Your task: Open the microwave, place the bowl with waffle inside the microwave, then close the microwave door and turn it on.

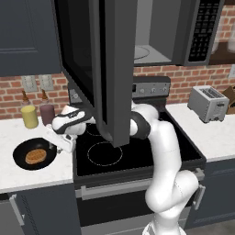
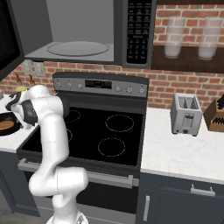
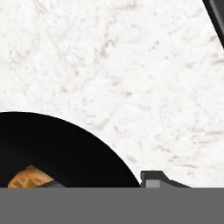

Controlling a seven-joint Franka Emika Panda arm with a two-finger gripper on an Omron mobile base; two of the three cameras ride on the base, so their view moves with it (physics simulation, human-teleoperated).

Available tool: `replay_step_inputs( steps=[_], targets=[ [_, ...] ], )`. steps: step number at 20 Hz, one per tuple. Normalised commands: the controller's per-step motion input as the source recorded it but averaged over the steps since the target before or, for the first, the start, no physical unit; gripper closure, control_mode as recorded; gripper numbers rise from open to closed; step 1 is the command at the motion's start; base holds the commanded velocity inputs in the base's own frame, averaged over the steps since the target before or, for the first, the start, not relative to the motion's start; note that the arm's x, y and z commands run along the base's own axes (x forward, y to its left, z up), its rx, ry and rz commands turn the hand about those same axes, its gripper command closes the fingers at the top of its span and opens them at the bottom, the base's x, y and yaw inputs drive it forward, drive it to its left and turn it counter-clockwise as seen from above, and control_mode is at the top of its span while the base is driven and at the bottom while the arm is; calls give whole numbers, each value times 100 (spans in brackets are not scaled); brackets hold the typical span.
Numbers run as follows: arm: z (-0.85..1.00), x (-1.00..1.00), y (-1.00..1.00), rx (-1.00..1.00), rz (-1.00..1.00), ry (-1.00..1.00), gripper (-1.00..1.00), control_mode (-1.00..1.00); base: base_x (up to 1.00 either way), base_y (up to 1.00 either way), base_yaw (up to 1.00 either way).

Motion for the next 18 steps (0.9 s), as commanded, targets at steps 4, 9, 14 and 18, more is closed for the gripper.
replay_step_inputs(
  steps=[4,9,14,18],
  targets=[
    [0,0,0,0,0,0,100,-100,0,0,0],
    [0,-7,-17,0,0,-5,100,-100,0,0,0],
    [0,-27,-42,0,0,-9,100,-100,0,0,0],
    [4,-42,-60,1,0,-16,100,-100,0,0,0]
  ],
)
